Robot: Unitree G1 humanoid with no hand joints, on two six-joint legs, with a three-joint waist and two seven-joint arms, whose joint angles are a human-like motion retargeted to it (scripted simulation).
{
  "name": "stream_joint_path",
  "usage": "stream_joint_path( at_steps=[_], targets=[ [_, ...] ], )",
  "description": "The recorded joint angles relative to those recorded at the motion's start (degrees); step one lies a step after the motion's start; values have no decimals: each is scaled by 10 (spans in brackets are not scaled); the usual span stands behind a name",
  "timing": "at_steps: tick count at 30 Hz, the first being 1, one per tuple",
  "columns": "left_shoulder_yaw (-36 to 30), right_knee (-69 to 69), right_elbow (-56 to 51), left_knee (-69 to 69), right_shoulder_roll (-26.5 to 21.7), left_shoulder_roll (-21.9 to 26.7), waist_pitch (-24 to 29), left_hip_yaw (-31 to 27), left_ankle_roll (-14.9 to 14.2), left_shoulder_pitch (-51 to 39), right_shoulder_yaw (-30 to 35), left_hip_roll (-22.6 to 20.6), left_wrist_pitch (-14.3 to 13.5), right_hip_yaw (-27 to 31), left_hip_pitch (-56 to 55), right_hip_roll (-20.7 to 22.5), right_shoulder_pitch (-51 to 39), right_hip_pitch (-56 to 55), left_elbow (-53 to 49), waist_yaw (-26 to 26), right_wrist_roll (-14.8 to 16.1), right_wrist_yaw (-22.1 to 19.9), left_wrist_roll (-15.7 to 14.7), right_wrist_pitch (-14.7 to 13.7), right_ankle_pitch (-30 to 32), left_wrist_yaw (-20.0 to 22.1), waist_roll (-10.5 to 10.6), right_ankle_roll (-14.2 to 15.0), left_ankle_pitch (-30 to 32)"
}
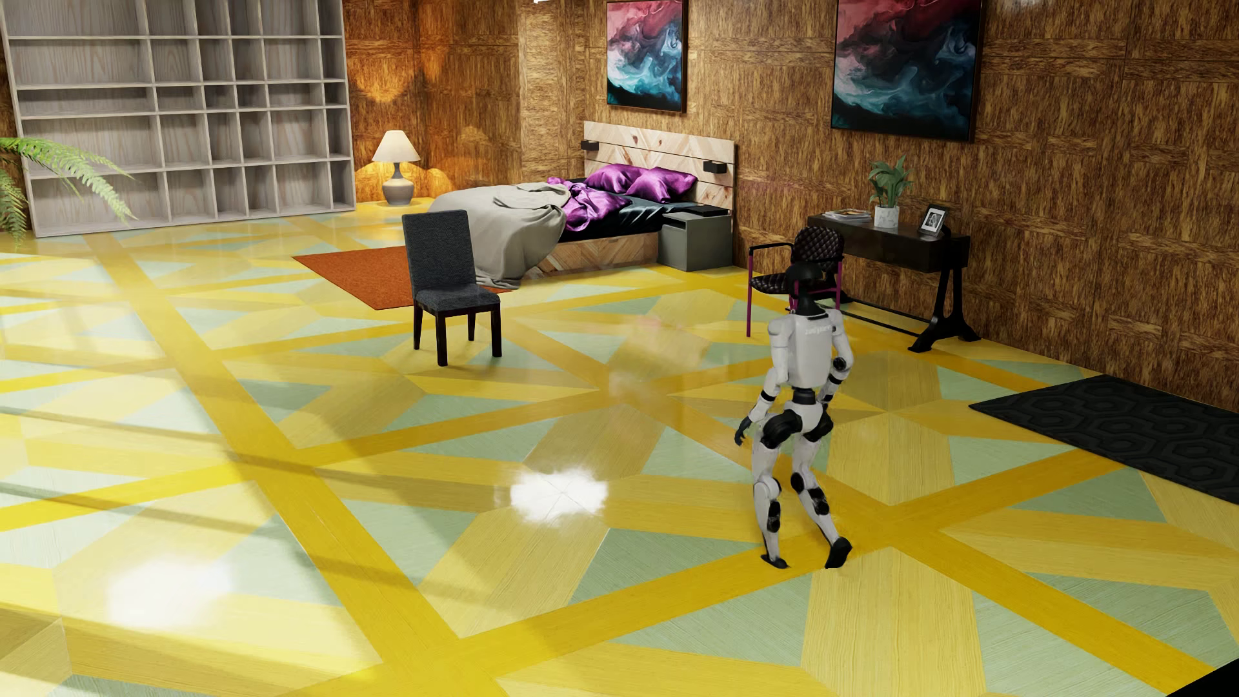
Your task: Walk to fabric chair
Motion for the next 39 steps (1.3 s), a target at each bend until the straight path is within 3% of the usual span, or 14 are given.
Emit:
stream_joint_path(
  at_steps=[3,5,9,10,13,15,19,22,26,28,32,34,36,39],
  targets=[
    [-37,-117,-59,13,39,-5,4,-19,5,-69,-87,-16,-8,10,58,-4,39,-97,-5,-22,55,-68,11,20,-127,-6,-7,-36,-57],
    [-59,-281,-61,1,51,-3,3,-34,6,-102,-95,-14,-17,-6,101,-2,39,-126,-18,-34,62,-74,8,28,-130,-6,-5,-60,-82],
    [-104,-599,-23,-41,37,-10,-7,-60,5,-141,-61,-8,-28,-19,195,25,27,-127,-36,-55,12,-31,-11,26,-104,1,1,2,-111],
    [-116,-606,-16,-41,41,-12,-9,-66,3,-145,-67,-6,-26,2,217,33,30,-128,-34,-59,8,-38,-11,26,-104,0,2,11,-118],
    [-127,-500,19,-4,69,-11,-17,-72,-11,-128,-99,14,-9,10,267,55,33,-136,-28,-67,19,-62,-10,37,-7,-4,13,-64,-92],
    [-115,-428,50,77,84,-8,-22,-67,-23,-96,-111,41,19,-7,265,75,26,-126,-13,-69,14,-64,-15,49,-30,-7,29,-100,-13],
    [-148,-415,76,407,106,38,-19,-68,-127,-57,-115,126,35,-63,101,131,-3,-46,12,-70,9,-79,5,32,-117,-50,71,-127,213],
    [-116,-428,84,503,104,72,-10,-81,-109,3,-101,132,29,-74,-34,168,-47,27,-40,-60,2,-86,-34,14,-167,-48,91,-139,129],
    [-54,-464,68,320,94,72,-5,-99,-63,66,-67,115,54,-56,-148,199,-106,130,-81,-35,-5,-83,-79,-12,-219,-23,98,-145,-1],
    [-35,-492,57,130,87,67,-6,-81,-45,82,-46,125,61,-42,-163,209,-131,180,-79,-21,-4,-80,-80,-17,-234,-16,98,-146,13],
    [-37,-530,50,-123,79,63,-12,-54,-76,101,-12,122,51,-13,-145,214,-155,275,-54,0,-2,-71,-56,-9,-247,-13,92,-143,44],
    [-39,-504,52,-46,75,58,-16,-64,-21,104,4,102,48,0,-151,204,-146,311,-34,8,-16,-73,-41,29,-235,-13,85,-143,95],
    [-20,-440,67,1,72,38,-21,-47,-36,101,4,86,59,1,-127,175,-119,325,-7,11,-19,-73,-38,64,-164,-11,68,-118,127],
    [-1,-186,105,22,65,8,-19,-16,-12,75,-11,48,63,9,-73,107,-81,220,15,11,3,-30,-34,75,47,-9,36,-18,68]
  ],
)
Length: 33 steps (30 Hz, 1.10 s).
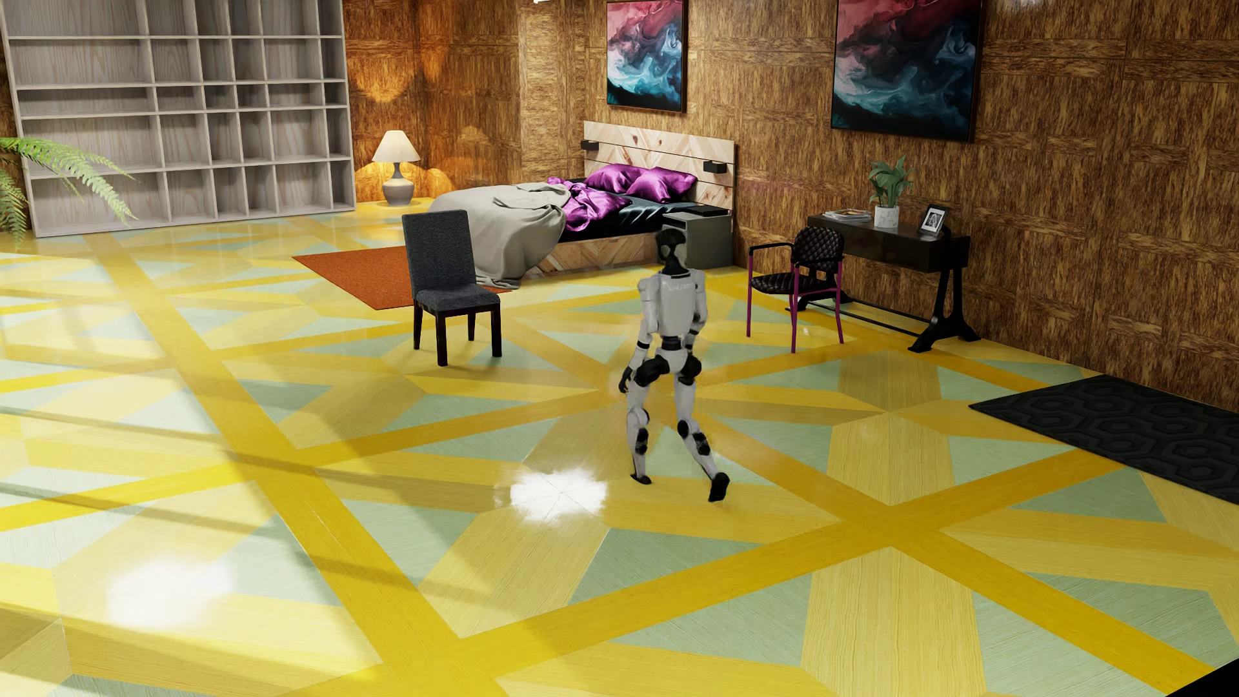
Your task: Walk to fabric chair
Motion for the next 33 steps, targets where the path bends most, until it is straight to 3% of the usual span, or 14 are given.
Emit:
stream_joint_path(
  at_steps=[1,2,5,8,10,14,16,19,21,23,25,28,30,33],
  targets=[
    [-2,84,3,-2,-13,-6,2,11,2,-12,16,-11,-8,1,20,-30,6,-53,-4,-1,-5,25,4,-11,65,1,-11,41,-18],
    [-3,146,-4,-6,-32,-10,5,17,6,-28,38,-22,-17,4,41,-49,14,-104,-9,-4,-15,46,9,-30,72,1,-21,46,-35],
    [-24,196,-69,-2,-52,-17,12,16,15,-88,38,-54,-38,7,101,-88,58,-237,-8,-17,-12,46,23,-46,-64,0,-41,18,-87],
    [-58,35,-109,-1,-29,-17,14,-6,21,-158,-23,-68,-49,8,161,-100,91,-315,-6,-33,37,3,41,-38,-163,-4,-47,-32,-137],
    [-73,-148,-101,-21,-24,-19,11,-22,22,-187,-27,-70,-60,-6,205,-98,87,-331,-18,-43,34,-4,36,-30,-160,-4,-46,-46,-159],
    [-107,-420,-79,-62,-24,-25,1,-45,17,-206,-32,-69,-78,-8,292,-74,72,-334,-42,-54,8,28,12,-25,-144,-2,-39,24,-186],
    [-112,-365,-74,-56,-15,-28,-5,-51,12,-194,-46,-61,-71,16,330,-53,70,-345,-37,-59,7,21,0,-24,-102,-1,-33,-15,-193],
    [-95,-263,-49,6,9,-30,-13,-56,-12,-151,-67,-27,-26,7,362,-18,68,-333,11,-66,2,10,-1,-15,-67,9,-11,-72,-118],
    [-95,-238,-33,142,29,-20,-13,-64,-86,-125,-85,9,-3,-20,318,8,57,-300,44,-72,3,10,12,-6,-112,-3,9,-102,6],
    [-130,-236,-20,328,42,14,-10,-68,-162,-122,-98,52,-15,-58,220,26,61,-260,64,-80,4,-4,49,-32,-150,-22,27,-117,131],
    [-128,-246,-12,456,43,45,-5,-68,-146,-117,-91,83,-34,-86,117,43,46,-211,42,-82,-8,-7,46,-48,-183,-27,43,-122,114],
    [-53,-258,0,466,38,71,2,-72,-102,-77,-71,81,-38,-90,-4,71,1,-137,-48,-67,-33,-3,-17,-59,-230,-11,57,-123,4],
    [-7,-270,-13,360,32,69,5,-74,-82,-50,-61,76,-35,-80,-57,85,-23,-92,-102,-51,-39,-5,-54,-72,-256,5,61,-126,-66],
    [2,-310,-44,85,20,55,4,-52,-56,-28,-47,86,-31,-56,-78,99,-47,-22,-138,-29,-26,-16,-56,-87,-276,20,63,-126,-58]
  ],
)
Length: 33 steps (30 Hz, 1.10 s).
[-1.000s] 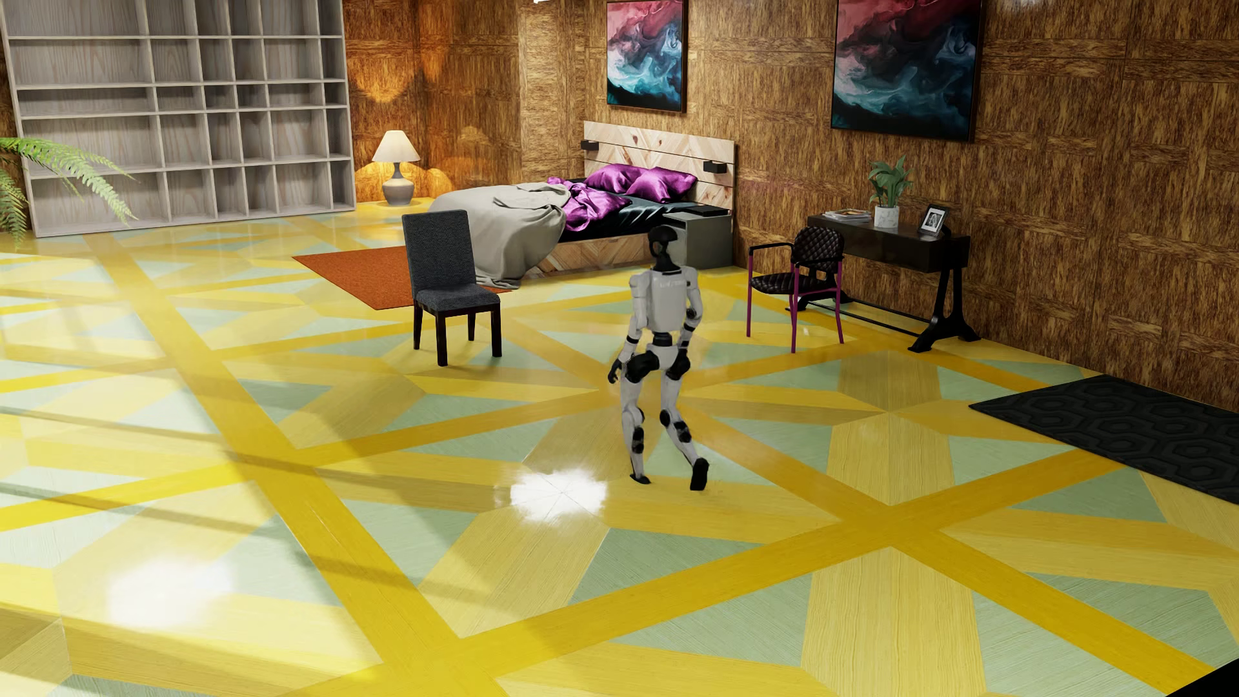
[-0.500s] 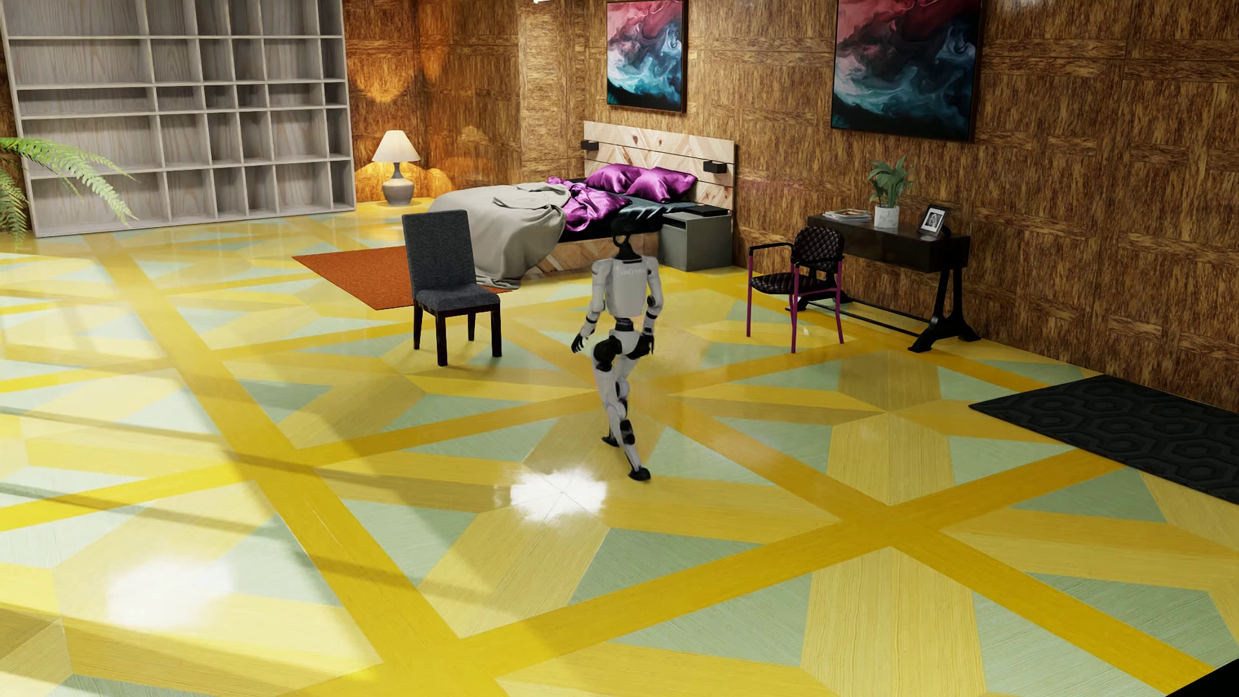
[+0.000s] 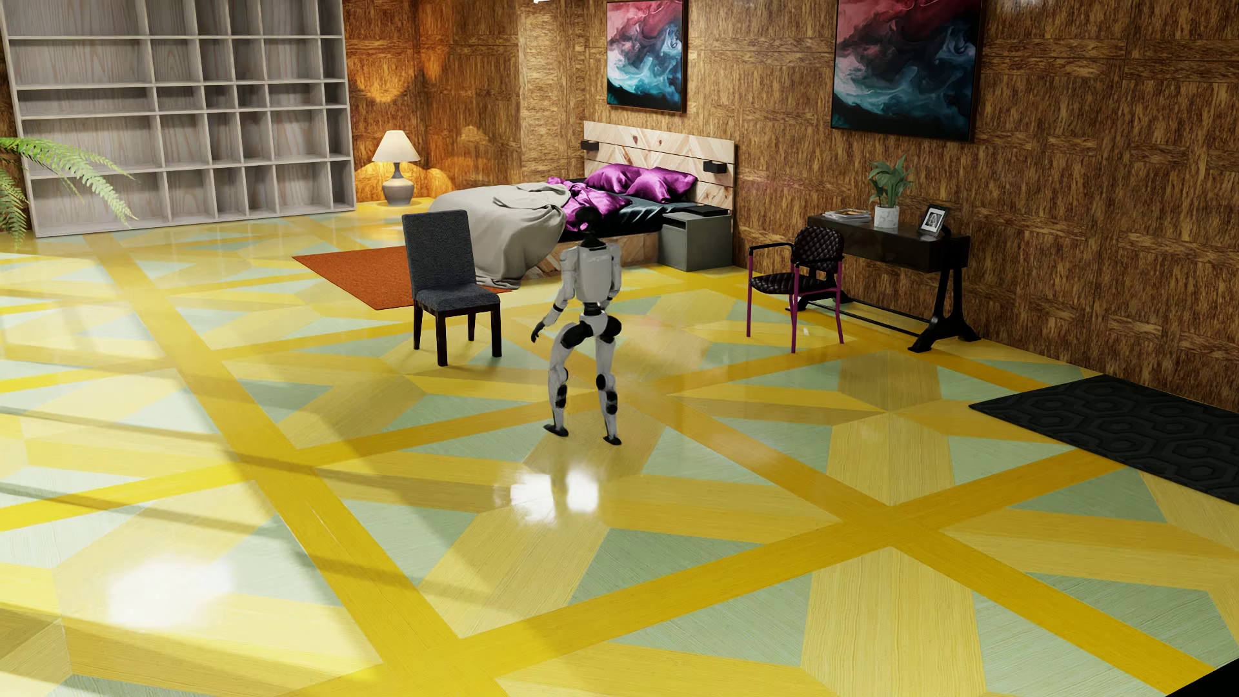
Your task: Walk to fabric chair
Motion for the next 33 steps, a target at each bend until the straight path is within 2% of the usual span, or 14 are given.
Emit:
stream_joint_path(
  at_steps=[3,4,5,7,9,12,13,16,19,21,23,25,29,33],
  targets=[
    [-9,-28,-14,-231,-5,-8,-4,26,-13,19,16,-4,-2,28,24,9,-13,66,11,16,13,-13,29,-1,-4,16,-1,4,27],
    [-7,-24,-15,-223,-5,-15,-5,28,-9,26,20,-8,-2,38,24,9,-13,84,22,20,14,-21,35,0,-7,21,-3,7,34],
    [-1,-15,-13,-192,-6,-24,-7,21,29,33,23,-16,-1,48,23,5,-8,101,36,24,14,-27,39,2,-2,26,-6,10,68],
    [8,23,-8,-141,-2,-45,-13,29,45,46,12,-29,3,61,40,-15,17,127,71,29,26,-32,44,14,44,31,-19,22,120],
    [6,131,9,-109,0,-60,-15,47,57,48,-3,-50,4,72,65,-48,50,104,114,30,47,-22,53,28,152,27,-40,81,95],
    [-15,392,8,-95,-59,-69,-11,80,71,21,70,-83,-11,61,116,-129,76,-32,154,30,2,36,83,-3,346,21,-68,173,38],
    [-23,451,-6,-91,-73,-70,-8,85,74,6,77,-95,-16,61,132,-151,86,-82,158,27,-1,42,91,-9,348,21,-76,174,20],
    [-41,485,-47,-82,-62,-71,1,78,81,-53,12,-127,-31,55,187,-190,128,-202,164,13,59,9,105,23,194,22,-93,141,-32],
    [-43,313,-67,-83,-41,-77,5,49,85,-107,-28,-145,-50,33,243,-208,151,-267,135,-5,85,-13,91,53,99,28,-98,89,-73],
    [-56,144,-56,-99,-41,-76,4,30,86,-131,-16,-151,-65,7,281,-209,149,-282,107,-13,70,4,84,53,108,32,-98,77,-90],
    [-70,-33,-45,-125,-41,-76,0,14,86,-146,-6,-152,-75,3,323,-189,145,-276,84,-18,46,26,73,51,138,33,-96,116,-98],
    [-83,-105,-45,-131,-35,-81,-3,0,83,-154,-17,-154,-76,7,359,-179,147,-277,76,-20,40,28,66,49,130,36,-94,152,-112],
    [-91,-35,-31,-107,-10,-80,-16,-17,77,-131,-34,-127,-54,-9,421,-162,142,-257,102,-27,35,25,60,56,239,34,-82,66,-82],
    [-104,-15,-9,90,18,-58,-24,-7,34,-89,-46,-61,-13,-48,361,-112,121,-195,163,-35,31,23,76,60,181,-31,-50,26,98]
  ],
)
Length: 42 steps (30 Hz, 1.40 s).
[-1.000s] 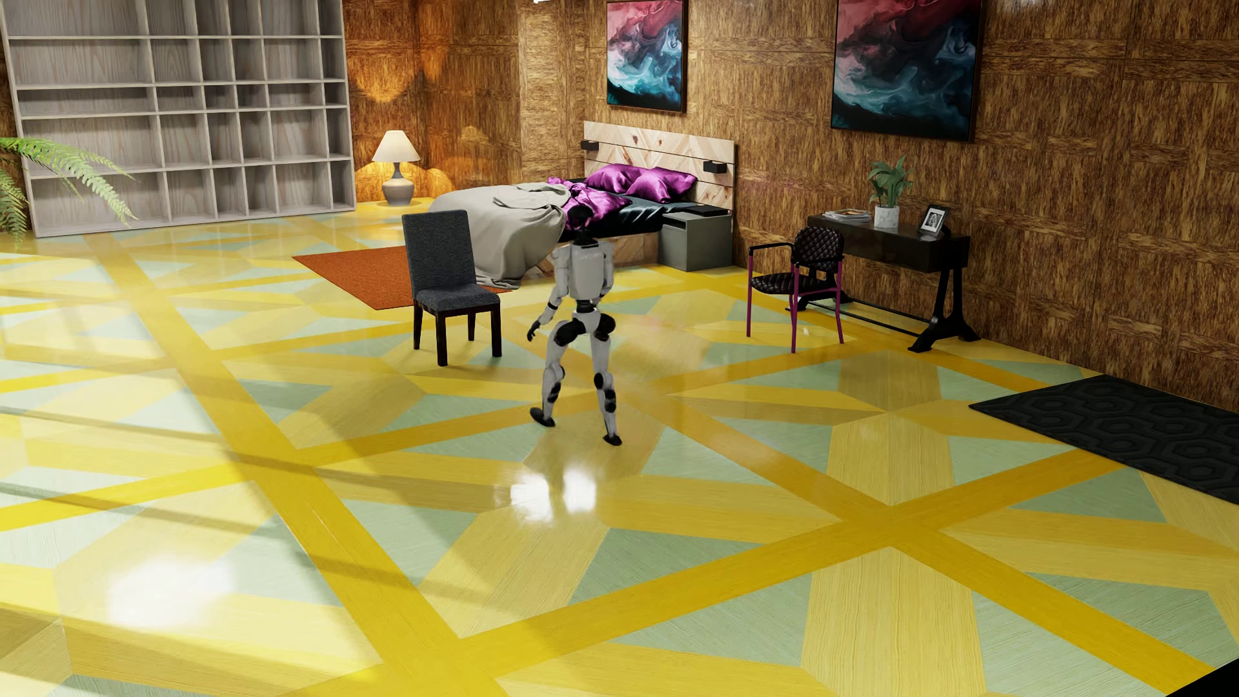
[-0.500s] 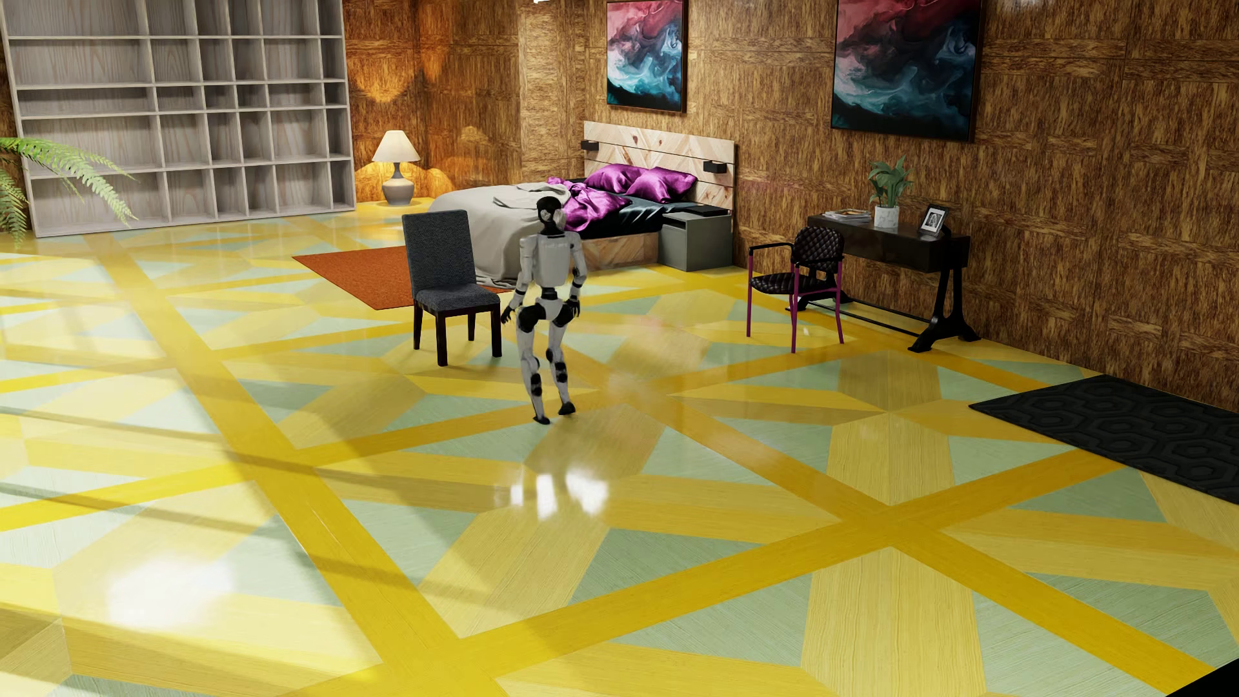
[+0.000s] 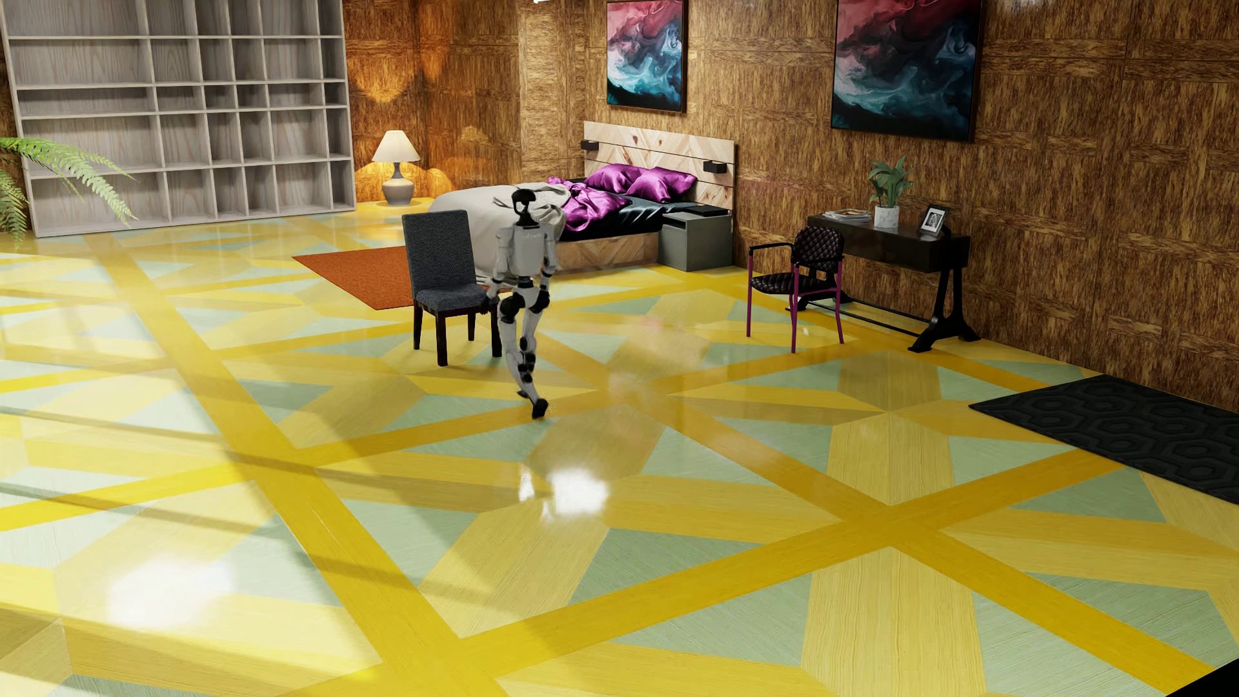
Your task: Walk to fabric chair
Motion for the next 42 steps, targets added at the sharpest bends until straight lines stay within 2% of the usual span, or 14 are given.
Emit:
stream_joint_path(
  at_steps=[2,3,6,8,10,12,13,14,18,21,23,26,33,42],
  targets=[
    [-30,6,-2,159,8,36,2,26,-83,6,3,67,-11,-31,-85,26,-10,27,3,-4,1,-4,26,-12,-32,-39,18,-13,104],
    [-33,10,3,223,8,52,4,30,-105,12,4,96,-16,-43,-128,41,-13,41,-5,-3,0,-13,27,-27,-47,-46,27,-16,124],
    [35,18,28,281,13,66,10,15,-81,52,1,104,7,-53,-234,80,-51,85,-48,5,-11,-28,-26,-29,-88,-17,46,-24,-28],
    [81,19,26,202,16,56,13,19,-63,74,4,111,24,-41,-278,96,-71,112,-74,16,-17,-31,-65,-34,-109,9,51,-26,-126],
    [89,3,7,44,8,53,12,16,-25,85,24,102,28,-19,-297,107,-82,139,-85,31,-18,-27,-67,-52,-116,15,51,-25,-156],
    [86,-26,-9,-144,-4,46,10,-69,-33,93,47,48,26,13,-288,113,-91,170,-85,46,-14,-19,-57,-65,-111,13,48,-22,-87],
    [86,-29,-12,-195,-6,43,10,-125,-43,98,57,26,26,29,-276,117,-94,182,-82,52,-12,-16,-53,-66,-113,13,45,-20,-16],
    [86,-25,-11,-189,-6,40,12,-139,-35,102,64,22,26,43,-269,120,-97,193,-78,55,-10,-15,-48,-63,-116,12,44,-18,-10],
    [83,-20,19,-216,5,17,6,-73,-7,105,59,48,35,100,-211,114,-103,226,-49,55,-2,-28,-32,-29,-83,-20,34,22,-35],
    [51,-4,25,-247,2,20,0,-41,6,71,63,46,20,135,-178,98,-79,229,-40,52,0,-19,0,-34,-54,-73,25,60,-37],
    [52,2,33,-250,-6,23,-1,-29,12,48,83,40,12,145,-164,89,-63,235,-57,54,-7,-8,5,-35,-47,-64,20,77,-48],
    [91,-1,65,-251,-16,7,-5,-19,18,24,101,29,12,157,-149,76,-50,248,-87,57,-18,16,-30,-11,-37,-31,12,94,-62],
    [49,31,55,-257,-19,3,-13,-12,25,-10,93,9,2,173,-127,58,-55,246,-92,58,-9,2,-29,-14,-19,-30,1,99,-92],
    [32,110,2,-244,-24,-8,-17,-17,37,14,98,-21,29,165,-128,34,-75,210,4,60,10,-7,-6,-30,-6,-35,-11,104,-116]
  ],
)
